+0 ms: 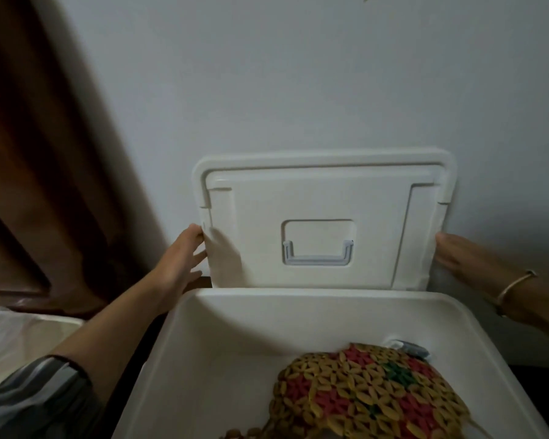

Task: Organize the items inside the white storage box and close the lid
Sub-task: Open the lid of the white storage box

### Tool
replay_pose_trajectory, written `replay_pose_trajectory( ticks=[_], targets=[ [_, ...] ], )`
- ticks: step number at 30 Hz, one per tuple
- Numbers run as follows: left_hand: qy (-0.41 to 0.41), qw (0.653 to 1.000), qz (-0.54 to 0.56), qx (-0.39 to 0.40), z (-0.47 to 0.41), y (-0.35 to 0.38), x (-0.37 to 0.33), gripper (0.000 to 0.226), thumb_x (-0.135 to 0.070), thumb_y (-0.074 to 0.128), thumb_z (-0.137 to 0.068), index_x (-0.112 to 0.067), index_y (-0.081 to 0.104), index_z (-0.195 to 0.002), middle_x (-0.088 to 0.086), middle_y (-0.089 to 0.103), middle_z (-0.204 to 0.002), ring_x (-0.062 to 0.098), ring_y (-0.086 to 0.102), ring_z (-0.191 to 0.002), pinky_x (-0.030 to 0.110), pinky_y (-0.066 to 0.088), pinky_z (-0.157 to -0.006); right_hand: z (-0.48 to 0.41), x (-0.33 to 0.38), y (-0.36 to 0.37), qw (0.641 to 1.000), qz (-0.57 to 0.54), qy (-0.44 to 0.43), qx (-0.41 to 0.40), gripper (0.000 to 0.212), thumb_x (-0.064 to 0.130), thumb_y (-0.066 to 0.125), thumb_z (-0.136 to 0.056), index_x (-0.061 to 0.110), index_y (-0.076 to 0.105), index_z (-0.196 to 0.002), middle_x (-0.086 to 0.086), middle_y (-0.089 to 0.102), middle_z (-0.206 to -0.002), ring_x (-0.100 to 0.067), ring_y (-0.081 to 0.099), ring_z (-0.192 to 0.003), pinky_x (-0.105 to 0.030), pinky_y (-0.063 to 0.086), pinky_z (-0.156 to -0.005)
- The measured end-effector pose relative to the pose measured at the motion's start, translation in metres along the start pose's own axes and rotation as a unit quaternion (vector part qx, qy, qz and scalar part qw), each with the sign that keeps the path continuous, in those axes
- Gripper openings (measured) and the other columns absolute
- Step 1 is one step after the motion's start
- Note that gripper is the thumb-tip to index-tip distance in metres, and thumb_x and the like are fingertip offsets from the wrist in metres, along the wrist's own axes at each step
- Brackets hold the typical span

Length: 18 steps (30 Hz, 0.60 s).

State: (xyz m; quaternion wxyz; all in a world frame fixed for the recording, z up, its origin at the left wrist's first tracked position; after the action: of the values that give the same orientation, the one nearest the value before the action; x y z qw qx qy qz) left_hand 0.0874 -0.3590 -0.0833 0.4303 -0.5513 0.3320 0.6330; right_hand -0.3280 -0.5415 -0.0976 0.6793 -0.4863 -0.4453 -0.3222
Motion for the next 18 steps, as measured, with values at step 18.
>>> replay_pose_trajectory(
  ticks=[18],
  targets=[
    [-0.047,0.995,-0.064,0.058,-0.022,-0.005,0.017,0.027,-0.069,0.031,-0.09,-0.064,0.05,-0.109,-0.03,0.036,-0.136,0.011,0.032,-0.137,0.023,0.05,-0.072,-0.012,-0.019,0.027,0.99,-0.081,0.1,0.056,0.079,0.069,0.048,-0.078,0.038,0.024,-0.146,0.009,0.024,-0.155,-0.014,0.02,-0.143,-0.045,0.015,-0.115]
  ],
)
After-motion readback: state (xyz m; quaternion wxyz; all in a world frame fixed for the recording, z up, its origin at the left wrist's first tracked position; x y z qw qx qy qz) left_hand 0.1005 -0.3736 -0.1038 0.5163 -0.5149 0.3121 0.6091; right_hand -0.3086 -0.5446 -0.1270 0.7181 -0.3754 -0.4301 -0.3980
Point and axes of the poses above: each hand's wrist, its own z-axis away from the middle knuckle, its own y-axis out of the palm, x = y × z, the point moved 3 cm from there along -z, towards the middle knuckle
